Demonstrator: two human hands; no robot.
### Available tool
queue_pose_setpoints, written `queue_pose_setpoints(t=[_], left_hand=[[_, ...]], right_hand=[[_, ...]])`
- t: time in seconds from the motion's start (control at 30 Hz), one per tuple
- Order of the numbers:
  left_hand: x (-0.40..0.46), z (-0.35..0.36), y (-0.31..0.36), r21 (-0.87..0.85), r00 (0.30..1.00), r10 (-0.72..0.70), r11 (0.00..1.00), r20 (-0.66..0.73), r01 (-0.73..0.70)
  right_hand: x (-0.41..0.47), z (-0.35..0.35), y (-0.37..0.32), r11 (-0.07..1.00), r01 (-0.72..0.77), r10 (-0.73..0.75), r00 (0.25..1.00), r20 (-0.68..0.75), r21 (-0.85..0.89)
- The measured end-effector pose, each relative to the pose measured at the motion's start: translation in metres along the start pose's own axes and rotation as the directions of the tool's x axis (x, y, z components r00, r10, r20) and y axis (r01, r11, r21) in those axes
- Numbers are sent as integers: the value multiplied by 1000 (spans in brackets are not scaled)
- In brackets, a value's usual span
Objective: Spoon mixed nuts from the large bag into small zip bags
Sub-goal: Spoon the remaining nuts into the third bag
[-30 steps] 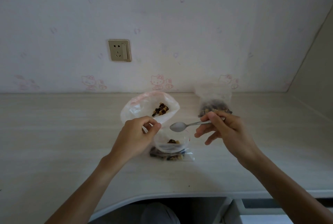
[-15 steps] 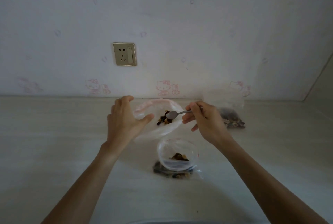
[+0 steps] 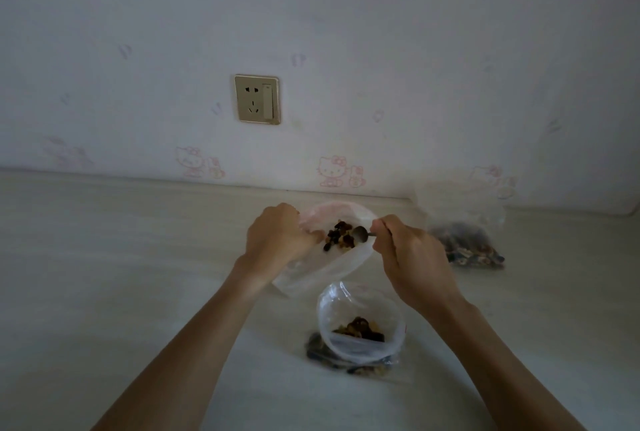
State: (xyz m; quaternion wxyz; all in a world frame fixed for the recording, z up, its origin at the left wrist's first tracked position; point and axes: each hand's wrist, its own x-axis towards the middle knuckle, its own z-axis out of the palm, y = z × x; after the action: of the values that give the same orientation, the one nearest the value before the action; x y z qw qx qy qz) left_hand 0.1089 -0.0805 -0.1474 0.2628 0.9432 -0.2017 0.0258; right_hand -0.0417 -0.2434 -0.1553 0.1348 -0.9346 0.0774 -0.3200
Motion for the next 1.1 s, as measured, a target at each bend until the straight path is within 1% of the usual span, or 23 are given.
queue_pose_setpoints(t=[0.1, 0.2, 0.27, 0.33, 0.4, 0.47, 0.53, 0.6, 0.63, 0.67, 0.73, 0.77, 0.83, 0.9, 1.0, 1.1], left_hand=[[0, 6, 0, 119, 999, -33, 992, -22, 35], [-1, 11, -1, 73, 999, -23, 997, -32, 25], [-1, 12, -3, -24, 1000, -1, 1000, 18, 2], [2, 10, -3, -172, 997, -14, 985, 79, 28], [2, 8, 0, -341, 989, -60, 934, 138, 104], [0, 9, 3, -490, 979, -113, 852, 167, 182], [-1, 11, 7, -570, 971, -156, 788, 182, 234], [0, 16, 12, -588, 965, -174, 767, 198, 258], [1, 17, 13, -565, 966, -175, 785, 189, 253], [3, 19, 13, -512, 974, -163, 830, 156, 220], [3, 20, 13, -353, 993, -100, 928, 64, 116], [2, 20, 14, -279, 997, -72, 957, 29, 77], [0, 20, 14, -164, 998, -50, 985, -36, 44], [-2, 21, 16, -87, 995, -34, 996, -89, 26], [-5, 21, 17, -56, 994, -7, 998, -113, 1], [-8, 22, 15, -96, 993, 4, 995, -119, -15]], right_hand=[[-1, 0, 1, 1000, -14, 15, 999, -39, 26], [-2, 0, 4, 998, -61, 62, 997, -33, 35], [-2, 1, 4, 995, -84, 86, 996, -30, 44], [-2, 0, 4, 994, -94, 97, 994, -51, 58], [-2, -1, 3, 995, -89, 93, 992, -80, 52], [-2, -1, 2, 994, -92, 96, 993, -75, 51], [-2, 0, 0, 994, -99, 101, 994, -44, 54], [-3, 0, -1, 994, -99, 101, 994, -37, 57], [-4, 0, 0, 993, -97, 100, 994, -46, 66], [-5, 0, 1, 992, -94, 99, 994, -56, 79], [-5, -1, 2, 991, -92, 97, 994, -47, 94], [-5, -1, 2, 991, -92, 96, 995, -33, 93], [-6, 0, 1, 993, -81, 84, 996, -30, 83], [-7, 1, -1, 995, -64, 68, 997, -41, 82], [-7, 4, -1, 989, -87, 92, 995, -33, 123], [-7, 9, 1, 953, -188, 197, 980, -15, 237]])
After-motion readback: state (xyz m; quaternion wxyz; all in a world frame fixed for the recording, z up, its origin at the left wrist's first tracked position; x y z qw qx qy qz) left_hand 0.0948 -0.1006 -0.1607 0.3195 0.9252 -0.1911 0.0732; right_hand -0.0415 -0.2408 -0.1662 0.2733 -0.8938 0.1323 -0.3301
